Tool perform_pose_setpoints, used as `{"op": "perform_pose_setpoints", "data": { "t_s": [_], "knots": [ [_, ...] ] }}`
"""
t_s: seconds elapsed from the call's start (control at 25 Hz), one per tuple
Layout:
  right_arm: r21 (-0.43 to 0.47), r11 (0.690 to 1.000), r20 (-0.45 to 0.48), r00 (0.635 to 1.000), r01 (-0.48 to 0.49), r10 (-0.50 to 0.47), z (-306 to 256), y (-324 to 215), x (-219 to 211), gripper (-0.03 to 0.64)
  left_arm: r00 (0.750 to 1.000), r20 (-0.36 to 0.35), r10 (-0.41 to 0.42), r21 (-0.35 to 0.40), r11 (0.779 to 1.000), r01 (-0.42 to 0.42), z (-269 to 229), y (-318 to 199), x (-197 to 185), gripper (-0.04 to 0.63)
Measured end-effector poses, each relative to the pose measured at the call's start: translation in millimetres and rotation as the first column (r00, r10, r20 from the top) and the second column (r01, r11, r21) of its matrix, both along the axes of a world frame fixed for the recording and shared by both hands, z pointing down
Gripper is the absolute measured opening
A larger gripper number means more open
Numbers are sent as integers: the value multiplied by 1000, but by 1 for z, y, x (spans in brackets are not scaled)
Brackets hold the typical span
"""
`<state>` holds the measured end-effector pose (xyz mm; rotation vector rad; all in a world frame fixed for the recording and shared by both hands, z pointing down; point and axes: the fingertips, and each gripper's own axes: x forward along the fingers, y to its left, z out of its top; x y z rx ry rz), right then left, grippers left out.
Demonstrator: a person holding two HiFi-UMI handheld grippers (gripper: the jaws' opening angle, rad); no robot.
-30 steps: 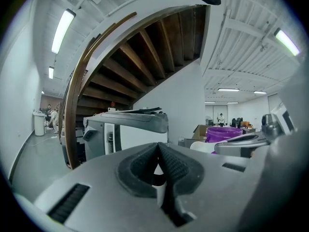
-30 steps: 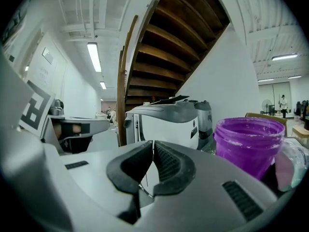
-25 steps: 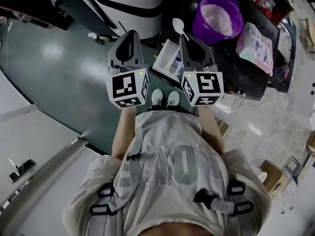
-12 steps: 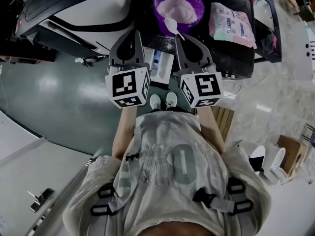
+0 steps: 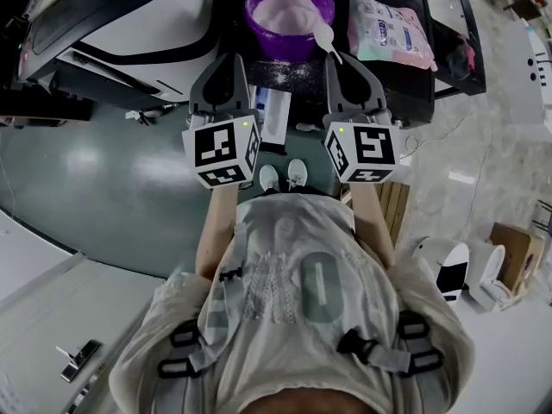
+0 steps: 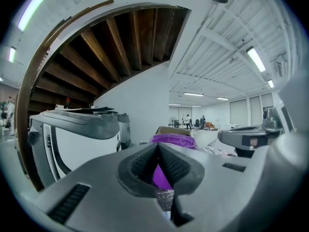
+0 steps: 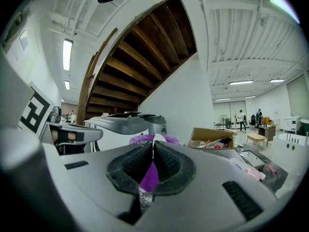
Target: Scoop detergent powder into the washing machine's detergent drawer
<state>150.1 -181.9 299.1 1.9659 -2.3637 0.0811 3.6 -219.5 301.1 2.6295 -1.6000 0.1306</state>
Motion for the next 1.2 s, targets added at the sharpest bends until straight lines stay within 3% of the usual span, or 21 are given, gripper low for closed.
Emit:
{"op": "perform_pose_setpoints", "data": {
  "t_s": [0.72, 1.2],
  "knots": [
    [-11, 999, 1, 999, -38, 38, 5, 5, 19, 11, 999, 7, 33, -13, 999, -33, 1, -2, 20, 20],
    [32, 998, -13, 999, -52, 53, -9, -36, 40, 11, 999, -2, 39, -5, 999, -39, -1, -41, 34, 20]
  ]
}}
